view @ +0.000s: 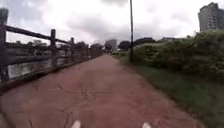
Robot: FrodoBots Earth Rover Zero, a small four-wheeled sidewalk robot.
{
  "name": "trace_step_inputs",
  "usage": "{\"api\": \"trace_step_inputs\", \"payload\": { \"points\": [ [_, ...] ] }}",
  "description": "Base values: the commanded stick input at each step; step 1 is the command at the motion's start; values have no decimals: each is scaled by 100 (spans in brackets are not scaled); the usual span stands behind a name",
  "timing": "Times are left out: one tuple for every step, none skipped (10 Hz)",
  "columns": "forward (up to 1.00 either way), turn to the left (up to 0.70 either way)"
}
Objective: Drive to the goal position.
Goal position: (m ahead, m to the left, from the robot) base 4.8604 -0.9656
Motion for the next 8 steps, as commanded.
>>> {"api": "trace_step_inputs", "payload": {
  "points": [
    [85,10],
    [85,10],
    [85,10],
    [85,10],
    [85,10],
    [85,10],
    [85,-24],
    [85,-24]
  ]
}}
